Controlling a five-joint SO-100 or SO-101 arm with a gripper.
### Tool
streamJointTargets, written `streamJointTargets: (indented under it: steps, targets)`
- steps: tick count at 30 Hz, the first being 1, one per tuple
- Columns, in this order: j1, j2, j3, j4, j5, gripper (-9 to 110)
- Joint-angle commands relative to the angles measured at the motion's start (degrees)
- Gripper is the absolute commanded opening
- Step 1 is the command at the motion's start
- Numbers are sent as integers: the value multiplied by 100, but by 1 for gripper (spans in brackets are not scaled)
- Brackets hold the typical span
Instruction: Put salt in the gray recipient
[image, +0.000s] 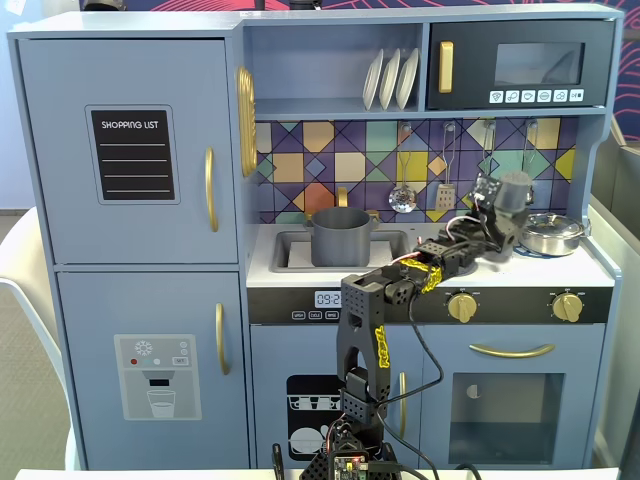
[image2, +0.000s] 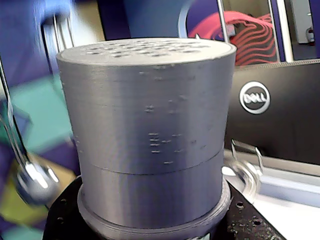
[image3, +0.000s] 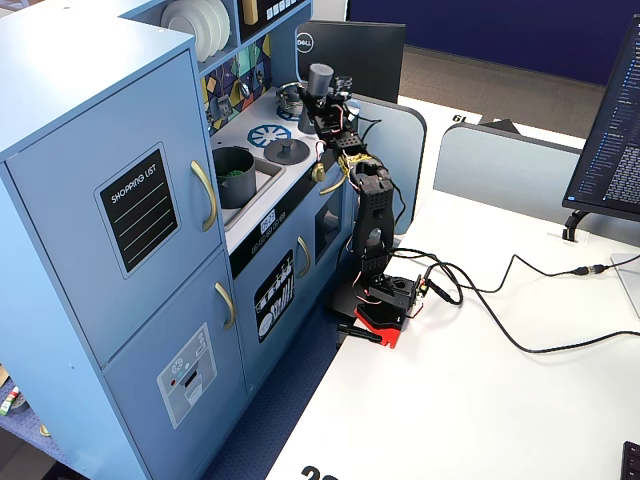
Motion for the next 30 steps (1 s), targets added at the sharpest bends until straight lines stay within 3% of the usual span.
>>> streamJointTargets:
  steps: [1, 12, 20, 24, 30]
  targets:
    - [-334, 1160, -1046, 782, 1195, 0]
    - [-2716, 1960, -2698, 4526, 6179, 0]
    - [-4351, 1318, -3647, 5344, 9659, 0]
    - [-4790, 853, -4087, 5766, 10802, 0]
    - [-5273, 545, -4263, 5458, 11883, 0]
